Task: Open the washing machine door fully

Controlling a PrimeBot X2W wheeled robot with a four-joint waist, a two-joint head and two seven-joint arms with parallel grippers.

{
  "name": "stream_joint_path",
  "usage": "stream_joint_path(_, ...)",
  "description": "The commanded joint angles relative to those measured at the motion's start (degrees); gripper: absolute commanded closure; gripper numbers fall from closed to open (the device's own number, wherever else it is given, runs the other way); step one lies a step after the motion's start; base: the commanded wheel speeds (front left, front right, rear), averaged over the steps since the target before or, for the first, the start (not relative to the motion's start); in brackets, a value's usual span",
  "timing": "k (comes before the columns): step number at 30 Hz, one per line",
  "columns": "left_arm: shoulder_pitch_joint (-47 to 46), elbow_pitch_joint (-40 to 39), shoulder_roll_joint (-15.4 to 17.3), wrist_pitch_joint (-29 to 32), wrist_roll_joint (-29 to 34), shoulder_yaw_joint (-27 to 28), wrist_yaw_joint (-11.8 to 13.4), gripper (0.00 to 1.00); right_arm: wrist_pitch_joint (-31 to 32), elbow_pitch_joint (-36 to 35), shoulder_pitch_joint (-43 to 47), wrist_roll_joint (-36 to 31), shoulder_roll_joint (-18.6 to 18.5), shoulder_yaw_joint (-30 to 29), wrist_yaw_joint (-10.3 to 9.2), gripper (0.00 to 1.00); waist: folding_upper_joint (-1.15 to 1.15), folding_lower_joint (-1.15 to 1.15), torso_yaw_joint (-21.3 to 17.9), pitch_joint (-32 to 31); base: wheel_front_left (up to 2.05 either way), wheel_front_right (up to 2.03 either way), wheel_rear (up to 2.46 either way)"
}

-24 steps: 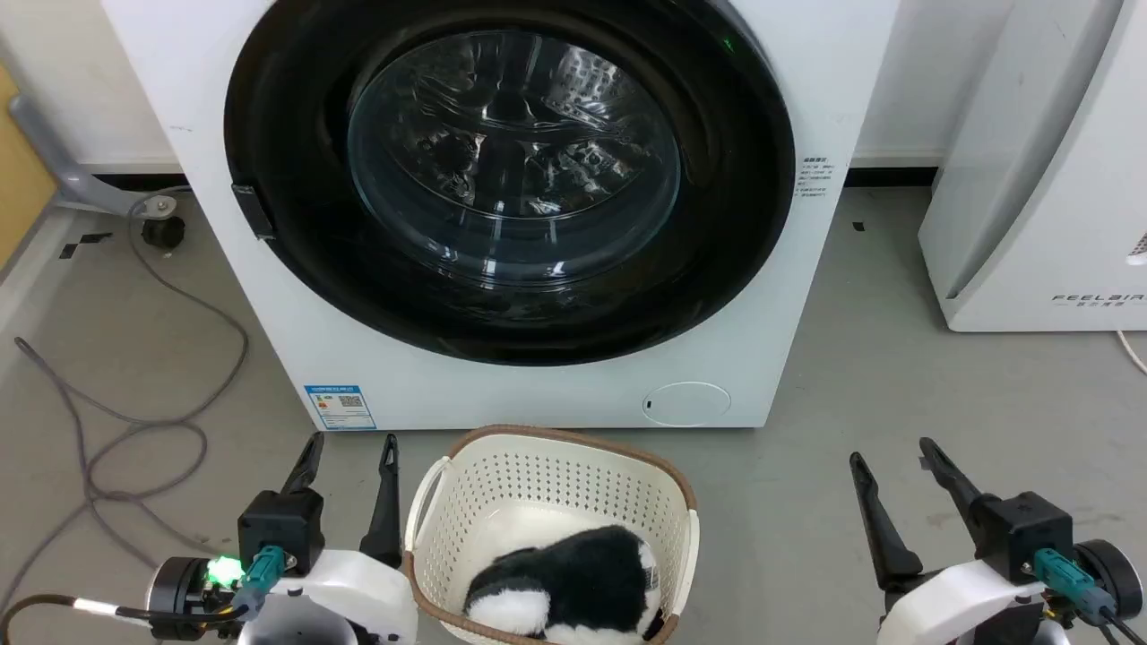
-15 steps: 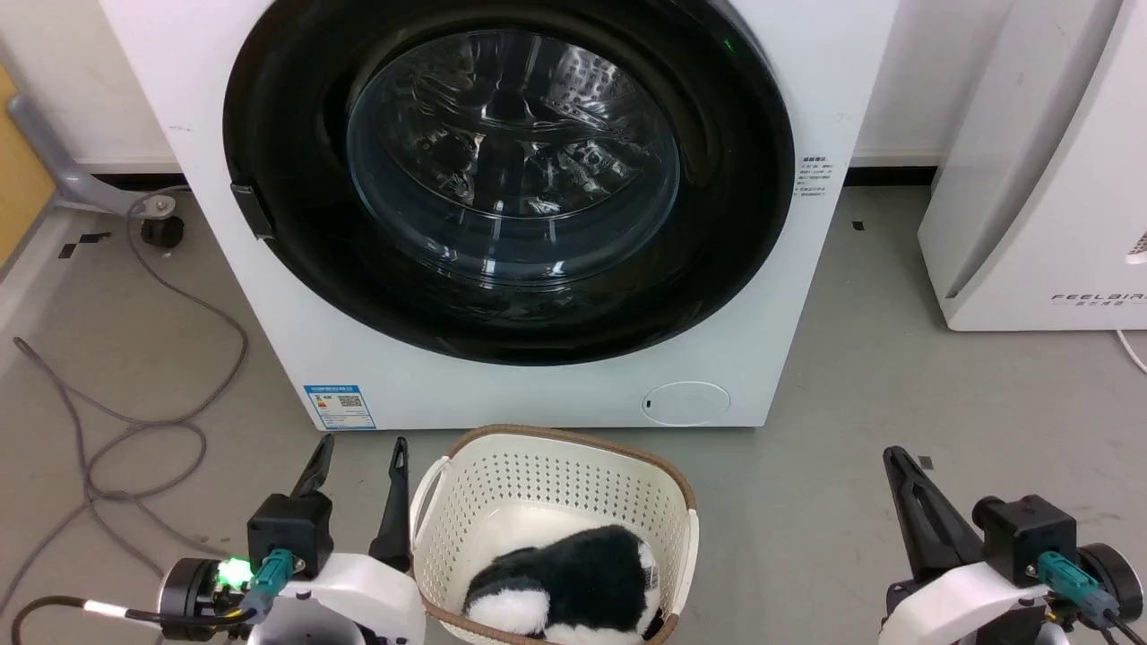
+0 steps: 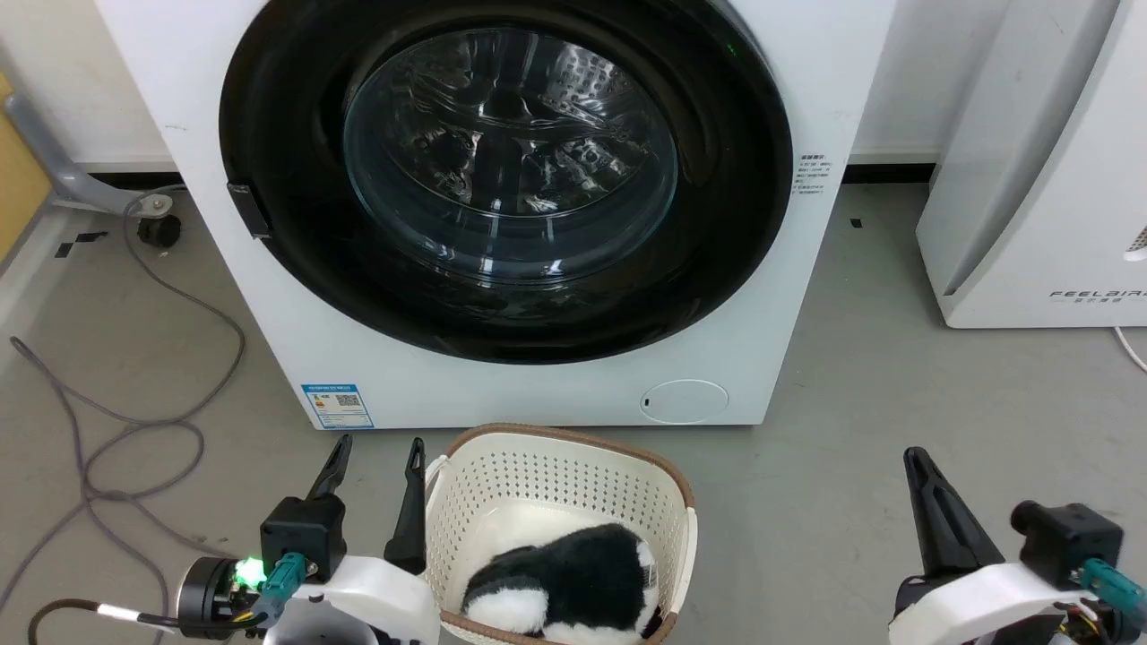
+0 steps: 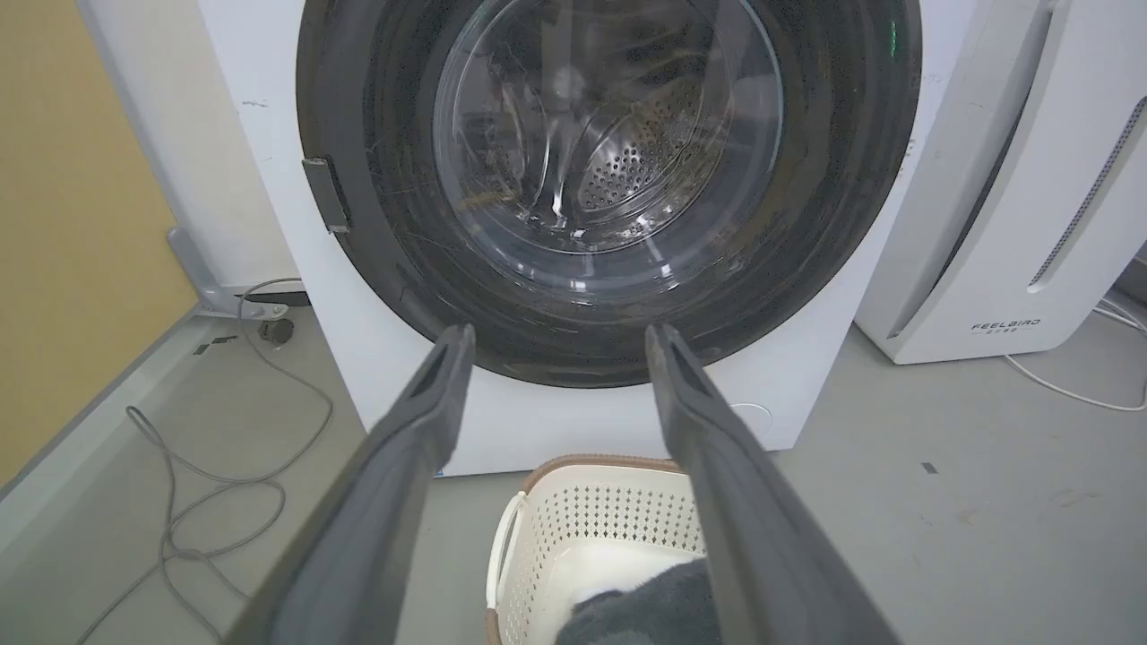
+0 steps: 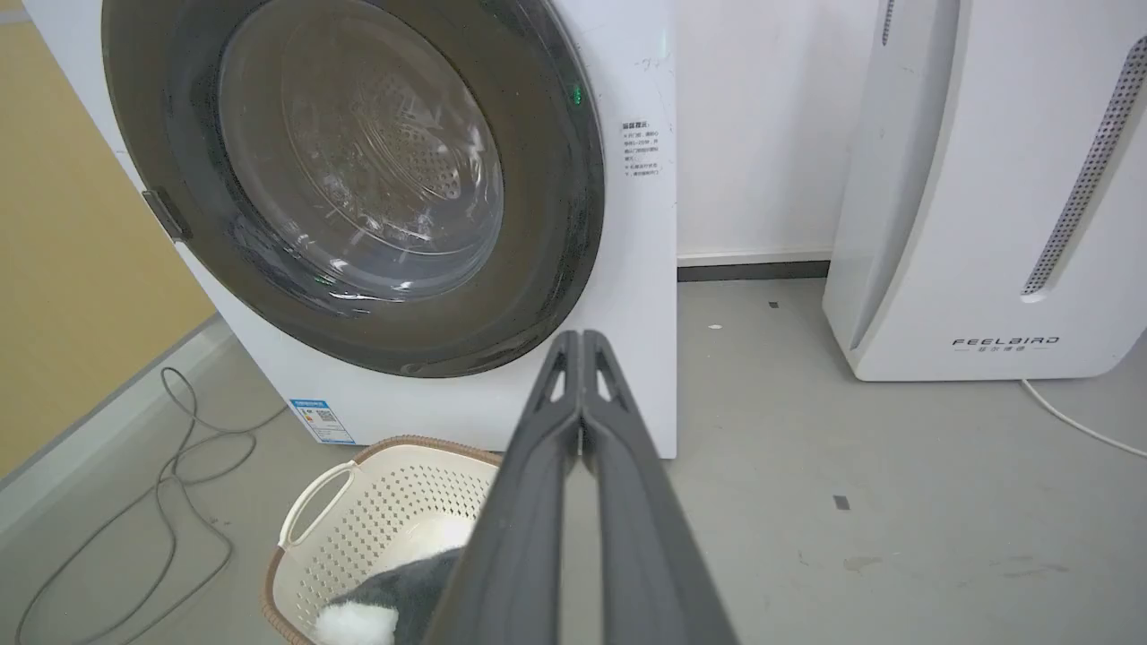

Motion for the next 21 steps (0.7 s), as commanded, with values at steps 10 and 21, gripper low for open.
stream_joint_path(10,-1.4,1.1,0.0,-1.6,-1.3,-1.0,0.5,0.0,-2.0,1.6,-2.3,14.9,0.0,-0.8,0.01,1.0,0.0,0.0,0.0,0.2,0.0,0.0,0.0)
stream_joint_path(21,-2.1,1.4,0.0,-2.9,-2.0,-1.7,0.9,0.0,-3.0,5.0,-7.8,28.5,-0.1,-4.8,0.01,1.0,0.0,0.0,-0.1,1.0,0.0,0.0,0.0)
